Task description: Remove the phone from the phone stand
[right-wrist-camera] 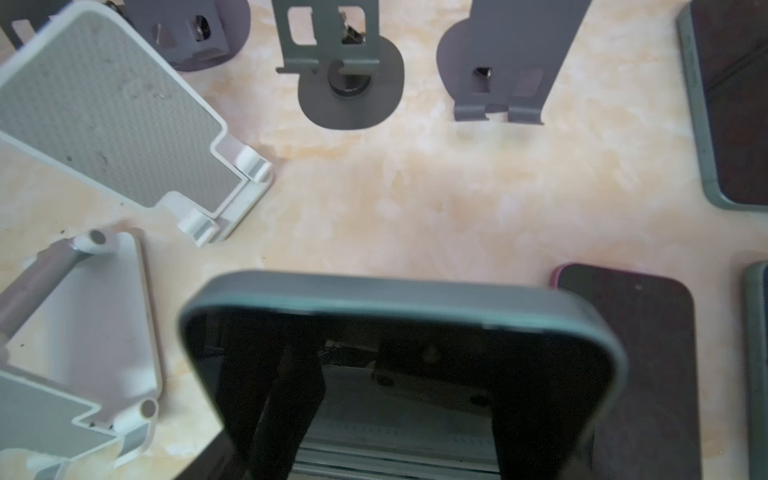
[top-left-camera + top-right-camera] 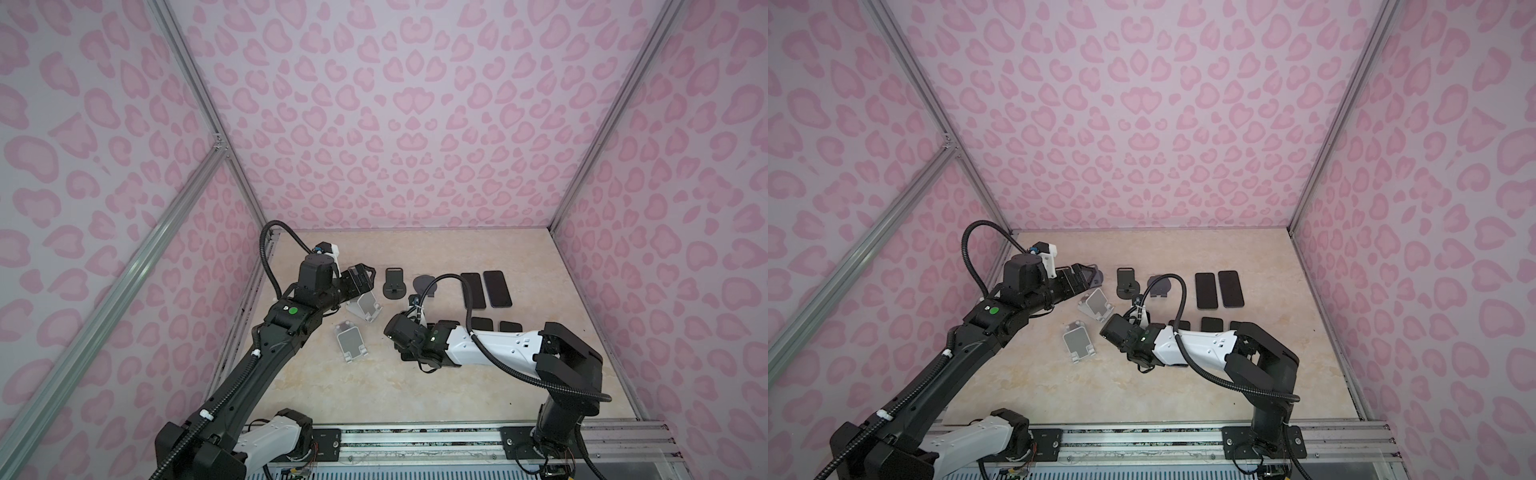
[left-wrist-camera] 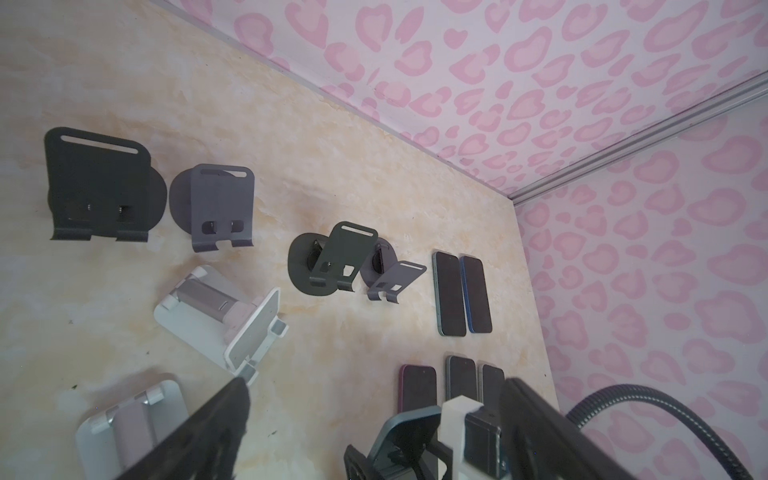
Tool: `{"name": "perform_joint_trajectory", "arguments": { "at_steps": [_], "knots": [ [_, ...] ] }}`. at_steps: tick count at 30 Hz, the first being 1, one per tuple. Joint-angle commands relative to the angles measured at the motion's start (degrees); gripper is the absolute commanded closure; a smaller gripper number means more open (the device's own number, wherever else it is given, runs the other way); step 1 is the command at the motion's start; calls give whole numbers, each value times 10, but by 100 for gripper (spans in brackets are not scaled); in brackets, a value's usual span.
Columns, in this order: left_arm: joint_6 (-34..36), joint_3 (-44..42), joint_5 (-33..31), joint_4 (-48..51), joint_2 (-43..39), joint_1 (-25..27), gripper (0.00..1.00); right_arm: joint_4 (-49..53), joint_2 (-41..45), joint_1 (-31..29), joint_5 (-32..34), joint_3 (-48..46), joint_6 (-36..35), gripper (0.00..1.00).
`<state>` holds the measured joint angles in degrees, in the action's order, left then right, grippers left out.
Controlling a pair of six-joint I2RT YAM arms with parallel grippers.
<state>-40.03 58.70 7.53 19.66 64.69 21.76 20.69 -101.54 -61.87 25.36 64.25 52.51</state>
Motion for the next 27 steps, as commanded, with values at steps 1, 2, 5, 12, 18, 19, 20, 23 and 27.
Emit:
{"name": "perform_joint_trajectory", "arguments": {
  "at_steps": [1,2,5,12,18,19,20,23,27],
  "knots": [
    [3,4,7,-16,0,1,3,-5,-1,-1,-5,-16,31,34],
    [3,4,7,-17,0,2,3,-4,-4,-1,-5,-15,31,34],
    [5,3,1,-16,0,4,3,-4,-12,-1,-11,-13,29,34],
    [4,3,-1,-12,1,8,3,-22,-22,0,-26,-25,32,34],
    [5,4,-1,-11,7,10,3,-40,-32,7,-41,-35,26,34],
    [5,5,1,-12,7,10,4,-45,-32,9,-45,-37,25,34],
    [6,5,0,-12,7,10,3,-48,-32,12,-47,-40,24,34],
    [7,3,-7,-12,6,11,4,-54,-29,18,-51,-46,17,34],
    [6,6,-1,-10,13,12,4,-61,-29,20,-61,-52,12,34]
  ]
}}
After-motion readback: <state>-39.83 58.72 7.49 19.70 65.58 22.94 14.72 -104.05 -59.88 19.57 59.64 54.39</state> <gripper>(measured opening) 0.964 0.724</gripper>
